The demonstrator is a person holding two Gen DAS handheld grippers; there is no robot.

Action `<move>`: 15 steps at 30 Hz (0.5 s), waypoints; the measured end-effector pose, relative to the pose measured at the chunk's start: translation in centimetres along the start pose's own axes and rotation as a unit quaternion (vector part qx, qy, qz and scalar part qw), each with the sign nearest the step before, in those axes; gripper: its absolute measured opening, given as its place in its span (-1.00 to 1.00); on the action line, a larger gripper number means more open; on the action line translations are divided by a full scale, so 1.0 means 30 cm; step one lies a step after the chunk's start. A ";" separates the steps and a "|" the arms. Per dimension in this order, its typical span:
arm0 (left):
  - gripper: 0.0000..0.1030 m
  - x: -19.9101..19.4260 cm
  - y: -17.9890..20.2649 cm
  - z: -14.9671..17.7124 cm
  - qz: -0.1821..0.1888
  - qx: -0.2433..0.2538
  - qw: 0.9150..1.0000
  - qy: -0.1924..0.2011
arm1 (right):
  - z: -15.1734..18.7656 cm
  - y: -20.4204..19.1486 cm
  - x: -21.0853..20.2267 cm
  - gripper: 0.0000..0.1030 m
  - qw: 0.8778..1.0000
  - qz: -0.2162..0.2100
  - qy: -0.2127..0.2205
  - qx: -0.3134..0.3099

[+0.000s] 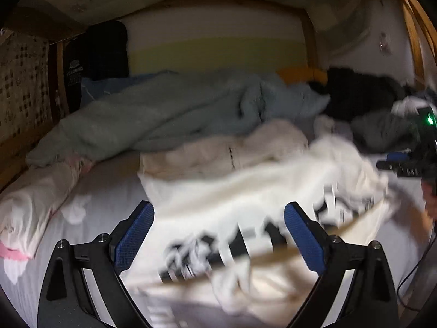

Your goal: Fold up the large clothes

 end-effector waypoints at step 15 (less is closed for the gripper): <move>0.65 0.630 -0.132 0.164 0.073 -0.097 0.956 -0.268 | 0.082 -0.251 0.255 -0.25 0.992 -0.092 -0.077 -0.036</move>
Point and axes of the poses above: each gripper's, at about its wrist camera, not at the fingertips, and x roughly the way its jaws point, y to its right, z to its underside, the point moved 7 cm from there along x, roughly the way its jaws point, and after that the axes turned 15 degrees about -z, right-handed, at the moved point
